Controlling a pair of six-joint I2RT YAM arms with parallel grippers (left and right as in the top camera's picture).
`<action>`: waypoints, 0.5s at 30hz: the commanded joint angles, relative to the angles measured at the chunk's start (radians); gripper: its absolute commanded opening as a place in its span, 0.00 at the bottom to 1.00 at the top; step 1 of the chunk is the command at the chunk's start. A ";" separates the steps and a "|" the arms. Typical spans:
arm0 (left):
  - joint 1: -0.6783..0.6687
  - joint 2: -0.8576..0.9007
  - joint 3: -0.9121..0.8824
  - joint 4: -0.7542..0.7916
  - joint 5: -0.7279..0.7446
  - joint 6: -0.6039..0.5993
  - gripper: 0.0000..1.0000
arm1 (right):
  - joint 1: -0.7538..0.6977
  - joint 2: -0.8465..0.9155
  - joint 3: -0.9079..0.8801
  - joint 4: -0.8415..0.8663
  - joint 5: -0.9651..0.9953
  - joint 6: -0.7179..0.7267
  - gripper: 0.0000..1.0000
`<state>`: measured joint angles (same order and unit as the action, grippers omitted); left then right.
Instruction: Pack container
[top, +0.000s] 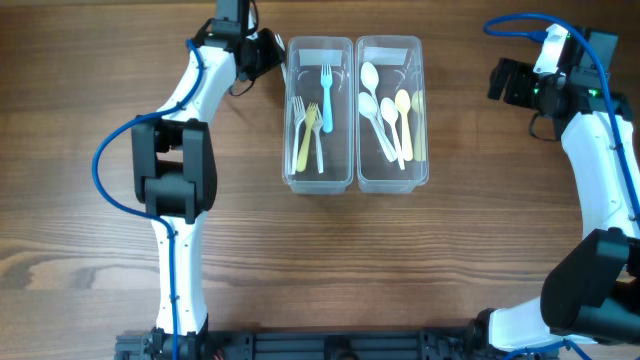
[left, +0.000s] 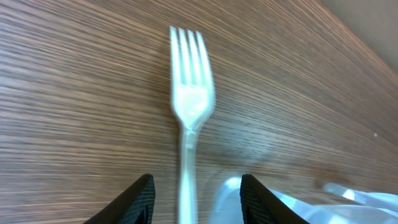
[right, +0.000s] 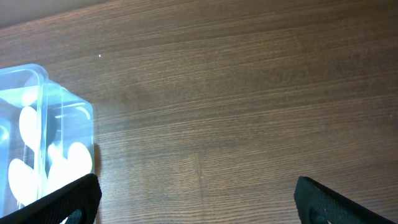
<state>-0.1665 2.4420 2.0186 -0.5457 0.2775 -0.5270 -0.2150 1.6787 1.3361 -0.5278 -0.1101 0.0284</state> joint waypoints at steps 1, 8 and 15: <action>-0.015 -0.037 -0.009 0.013 -0.037 -0.063 0.44 | 0.004 -0.013 0.013 0.003 0.006 -0.010 1.00; -0.017 -0.037 -0.009 0.035 -0.087 -0.065 0.44 | 0.004 -0.013 0.013 0.003 0.006 -0.010 1.00; -0.017 -0.009 -0.009 0.061 -0.122 -0.066 0.44 | 0.004 -0.013 0.013 0.003 0.006 -0.009 1.00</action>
<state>-0.1825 2.4420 2.0182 -0.4980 0.1825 -0.5823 -0.2150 1.6787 1.3361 -0.5278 -0.1101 0.0284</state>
